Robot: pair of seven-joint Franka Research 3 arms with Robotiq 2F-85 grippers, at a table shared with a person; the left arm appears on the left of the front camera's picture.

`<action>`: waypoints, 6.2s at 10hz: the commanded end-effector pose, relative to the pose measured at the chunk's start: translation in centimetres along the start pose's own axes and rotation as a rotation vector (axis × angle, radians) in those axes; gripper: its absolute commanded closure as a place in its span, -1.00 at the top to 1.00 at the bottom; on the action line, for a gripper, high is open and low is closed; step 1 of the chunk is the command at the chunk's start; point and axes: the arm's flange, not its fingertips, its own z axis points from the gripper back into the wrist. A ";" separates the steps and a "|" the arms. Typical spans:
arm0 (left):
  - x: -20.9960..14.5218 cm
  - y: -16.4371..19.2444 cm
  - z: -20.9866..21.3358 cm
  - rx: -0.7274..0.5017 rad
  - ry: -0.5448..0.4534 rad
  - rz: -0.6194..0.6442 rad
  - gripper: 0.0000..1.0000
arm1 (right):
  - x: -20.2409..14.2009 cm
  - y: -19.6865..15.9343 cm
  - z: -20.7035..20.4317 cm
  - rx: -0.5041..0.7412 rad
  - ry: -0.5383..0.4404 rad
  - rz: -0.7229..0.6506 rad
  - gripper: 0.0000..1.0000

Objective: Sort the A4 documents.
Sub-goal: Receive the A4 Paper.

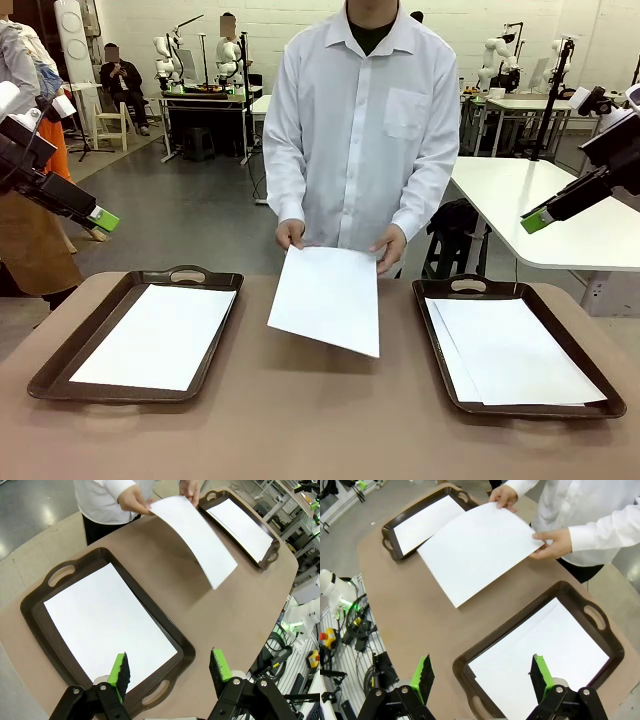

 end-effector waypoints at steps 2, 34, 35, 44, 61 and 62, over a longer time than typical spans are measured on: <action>-0.2 0.0 0.0 0.006 0.003 -0.020 0.67 | 0.0 -0.1 -0.1 0.022 -0.021 0.003 1.00; -0.2 0.0 0.0 0.006 0.003 -0.020 0.67 | 0.0 -0.1 -0.1 0.022 -0.021 0.003 1.00; -0.2 0.0 0.0 0.006 0.003 -0.020 0.67 | 0.0 -0.1 -0.1 0.022 -0.021 0.003 1.00; 1.3 1.3 -6.1 -0.293 -0.147 0.198 0.67 | 0.0 -0.1 -0.1 0.022 -0.021 0.003 1.00; 9.1 0.0 -28.4 -0.824 -0.112 0.722 0.67 | 0.0 -0.1 -0.1 0.022 -0.021 0.003 1.00; 9.5 -0.2 -29.2 -0.847 -0.118 0.737 0.67 | 0.0 -0.1 -0.1 0.022 -0.021 0.003 1.00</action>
